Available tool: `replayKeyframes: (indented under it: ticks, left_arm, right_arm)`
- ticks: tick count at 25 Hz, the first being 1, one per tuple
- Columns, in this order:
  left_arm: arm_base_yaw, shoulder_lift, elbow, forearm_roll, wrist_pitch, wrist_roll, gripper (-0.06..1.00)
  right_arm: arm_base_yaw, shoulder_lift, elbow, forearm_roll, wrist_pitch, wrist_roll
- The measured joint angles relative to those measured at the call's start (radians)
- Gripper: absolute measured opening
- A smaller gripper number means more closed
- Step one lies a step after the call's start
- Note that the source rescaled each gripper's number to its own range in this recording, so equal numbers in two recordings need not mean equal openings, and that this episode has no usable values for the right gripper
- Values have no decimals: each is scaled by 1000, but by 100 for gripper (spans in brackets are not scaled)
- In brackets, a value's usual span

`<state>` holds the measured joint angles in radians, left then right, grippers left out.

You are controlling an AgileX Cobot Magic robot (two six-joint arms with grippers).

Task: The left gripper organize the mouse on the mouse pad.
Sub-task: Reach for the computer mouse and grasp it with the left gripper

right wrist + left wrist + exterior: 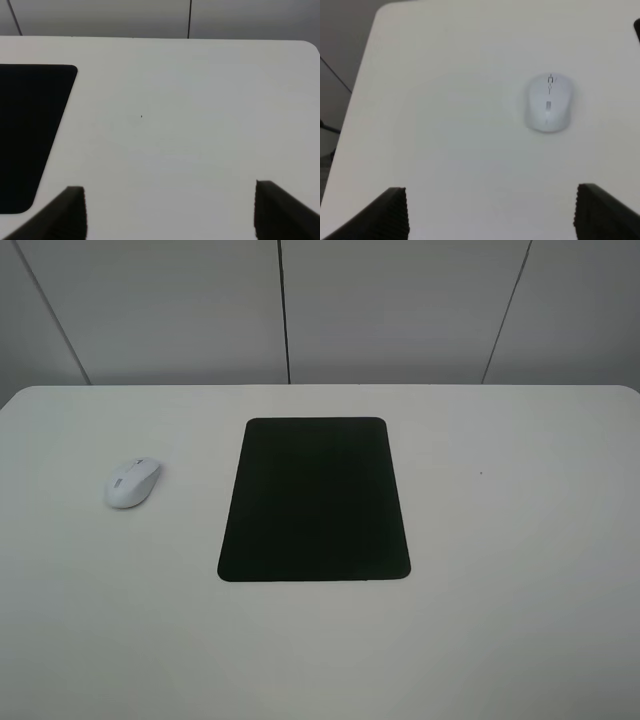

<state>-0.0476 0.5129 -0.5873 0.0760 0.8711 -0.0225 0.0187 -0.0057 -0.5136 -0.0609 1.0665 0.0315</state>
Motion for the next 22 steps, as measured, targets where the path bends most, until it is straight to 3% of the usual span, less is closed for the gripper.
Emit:
replayKeyframes:
  ticks: [6,10,16,22]
  left_arm:
    - [0,502,-146,1,-131,0,46]
    - [-36,749,-278,10,-158,2,46]
    - [-70,993,-415,11,-171,8,46]
    - [-70,1123,-439,11,-206,9,46]
  right_arm:
    - [0,0,0,0,0,0]
    - [0,0,0,0,0,0]
    - [0,0,0,0,0,0]
    - [0,0,0,0,0,0]
